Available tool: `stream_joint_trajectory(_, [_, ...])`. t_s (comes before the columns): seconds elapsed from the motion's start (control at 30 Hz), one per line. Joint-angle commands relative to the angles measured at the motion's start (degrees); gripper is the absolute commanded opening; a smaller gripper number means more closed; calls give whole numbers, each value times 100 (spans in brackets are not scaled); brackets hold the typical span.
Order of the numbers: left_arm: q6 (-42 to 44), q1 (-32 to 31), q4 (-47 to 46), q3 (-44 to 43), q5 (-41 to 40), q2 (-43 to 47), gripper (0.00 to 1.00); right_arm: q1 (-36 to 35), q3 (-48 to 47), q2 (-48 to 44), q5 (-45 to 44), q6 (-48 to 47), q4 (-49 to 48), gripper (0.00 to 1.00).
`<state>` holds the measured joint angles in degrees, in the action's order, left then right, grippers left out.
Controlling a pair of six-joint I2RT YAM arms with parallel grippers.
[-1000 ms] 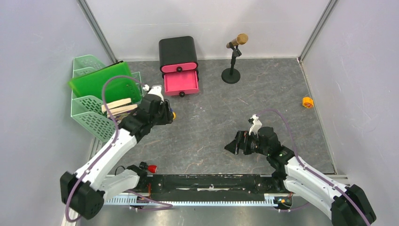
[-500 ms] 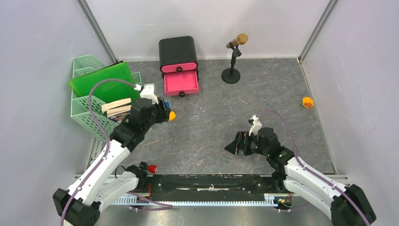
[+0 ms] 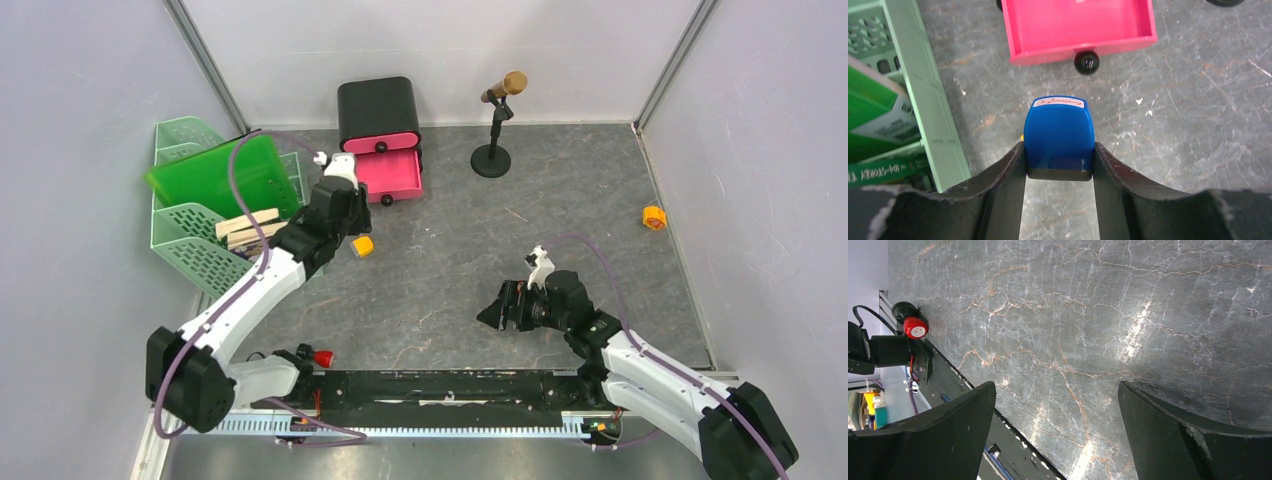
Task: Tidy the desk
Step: Place the stationery in the drawer.
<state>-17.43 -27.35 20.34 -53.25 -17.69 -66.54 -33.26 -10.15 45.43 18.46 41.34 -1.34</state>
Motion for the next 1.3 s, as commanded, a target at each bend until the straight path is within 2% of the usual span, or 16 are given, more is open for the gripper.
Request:
stream_joint_trajectory(0.0, [394,87,-610,-704,-261,-639,2,12,54,110,64,-12,-274,98])
stream_joint_trajectory(0.4, [679,471,-504,-2505,-208,-2764,2,17,40,518,184,-51,-420,98])
stream_joint_trajectory(0.6, [552,687,-105,-3255,-208,-3619,2,12,44,672,236,-69,-470,98])
stream_joint_trajectory(0.77, [413,808,81,-3369,-235,-3967,2,15,28,807,294,-74,-524,98])
stream_joint_trajectory(1.03, [398,846,119,-3229,-227,-4051,3,16,14,902,347,-96,-559,98])
stream_joint_trajectory(1.1, [407,858,133,-3227,-217,-4042,5,14,21,903,348,-91,-560,98])
stream_joint_trajectory(1.17, [407,859,137,-3230,-188,-4032,12,15,17,898,350,-91,-552,98])
stream_joint_trajectory(1.23, [416,861,128,-3237,-105,-4030,21,20,20,888,343,-85,-559,98])
stream_joint_trajectory(1.27, [416,863,128,-3249,-61,-4023,30,17,23,883,343,-83,-556,98])
